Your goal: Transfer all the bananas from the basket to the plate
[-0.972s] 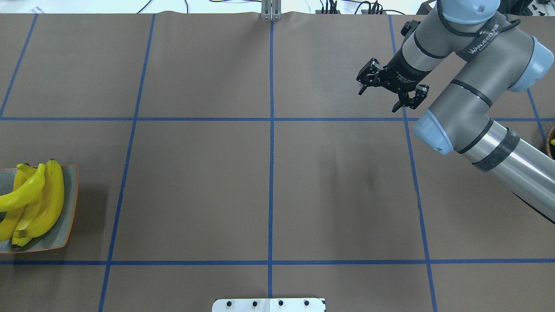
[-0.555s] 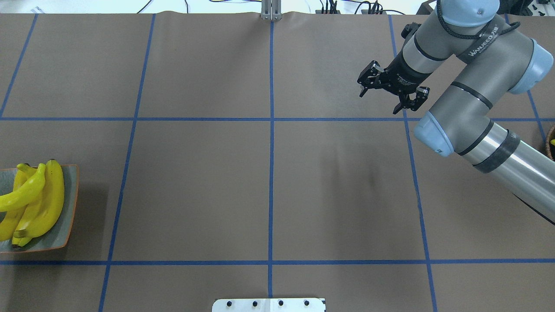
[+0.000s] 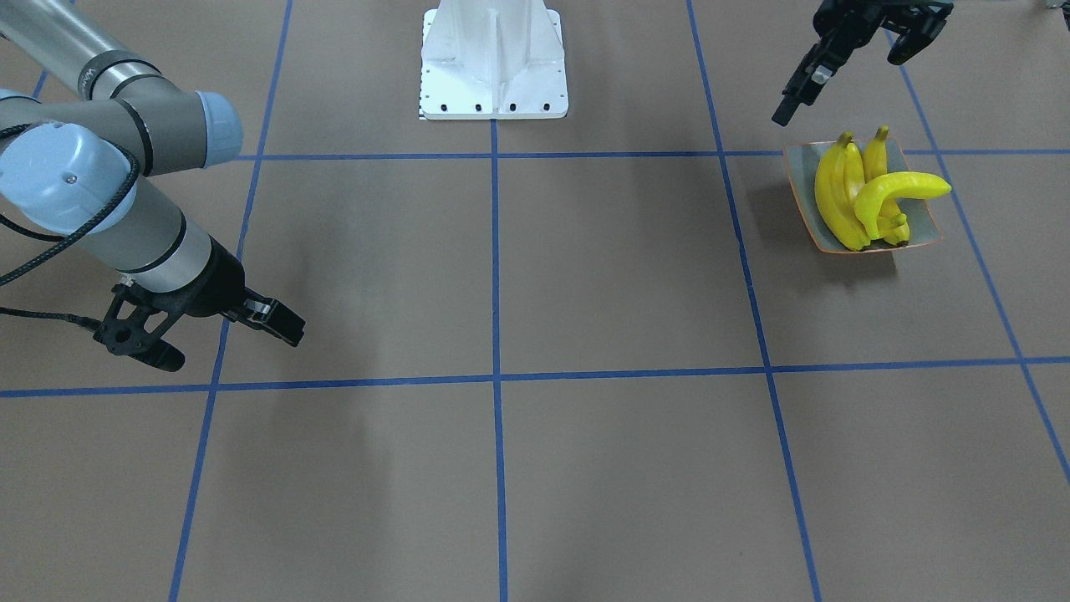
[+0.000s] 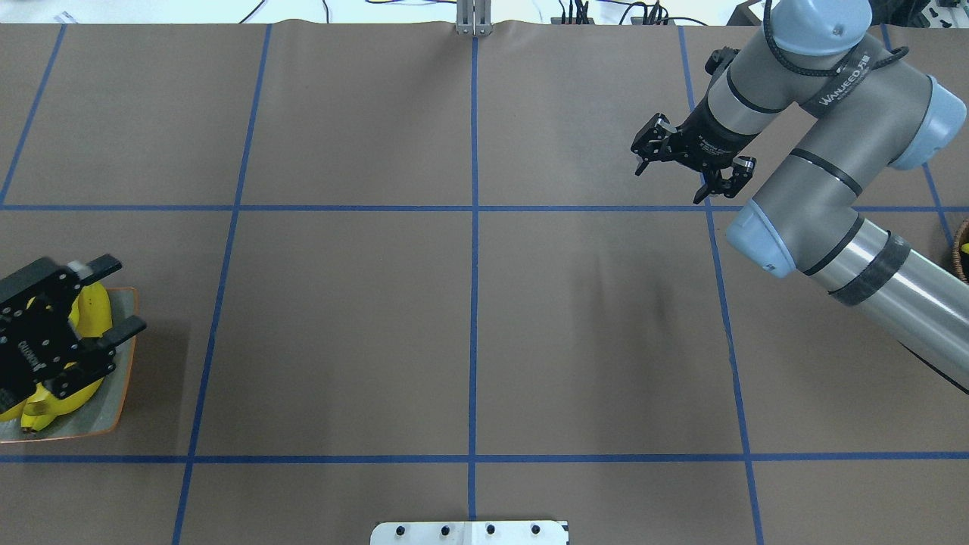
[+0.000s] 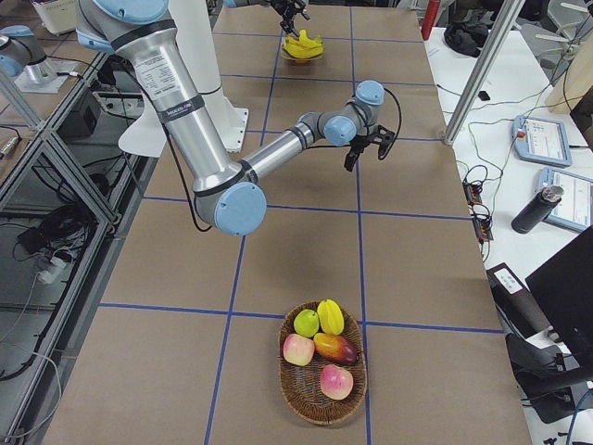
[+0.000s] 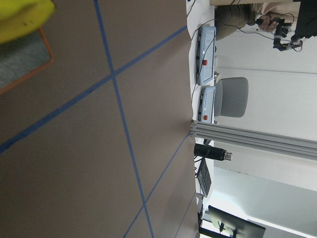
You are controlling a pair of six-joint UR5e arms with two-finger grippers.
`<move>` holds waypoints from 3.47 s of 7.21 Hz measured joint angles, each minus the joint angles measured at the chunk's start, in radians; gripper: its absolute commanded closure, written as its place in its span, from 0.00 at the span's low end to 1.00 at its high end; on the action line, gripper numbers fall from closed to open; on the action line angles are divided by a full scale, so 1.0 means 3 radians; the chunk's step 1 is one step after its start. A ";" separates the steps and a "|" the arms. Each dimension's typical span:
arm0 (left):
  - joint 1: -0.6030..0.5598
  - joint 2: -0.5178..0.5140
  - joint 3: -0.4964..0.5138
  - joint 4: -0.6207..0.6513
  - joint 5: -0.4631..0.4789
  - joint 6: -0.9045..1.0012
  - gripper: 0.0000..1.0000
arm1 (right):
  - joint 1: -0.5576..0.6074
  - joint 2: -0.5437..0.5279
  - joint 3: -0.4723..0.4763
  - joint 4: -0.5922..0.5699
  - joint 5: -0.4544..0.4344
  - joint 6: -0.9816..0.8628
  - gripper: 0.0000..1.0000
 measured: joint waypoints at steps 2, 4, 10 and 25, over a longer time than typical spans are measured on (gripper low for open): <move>-0.0455 -0.0483 -0.0108 0.0860 -0.0397 0.0002 0.01 | 0.0000 -0.0007 -0.0005 0.0001 -0.0001 -0.0021 0.00; -0.1211 -0.1405 -0.0097 0.2018 -0.1128 0.0101 0.01 | 0.0008 -0.0017 -0.0005 0.0004 -0.0004 -0.0038 0.00; -0.2330 -0.2819 0.1025 0.2754 -0.1731 0.1432 0.01 | 0.0190 -0.0117 -0.0060 -0.0011 -0.0361 -0.0588 0.00; -0.4039 -0.1670 0.2073 0.4575 -0.4364 0.7576 0.01 | 0.2065 -0.0873 -0.0938 -0.0395 0.0359 -0.4256 0.00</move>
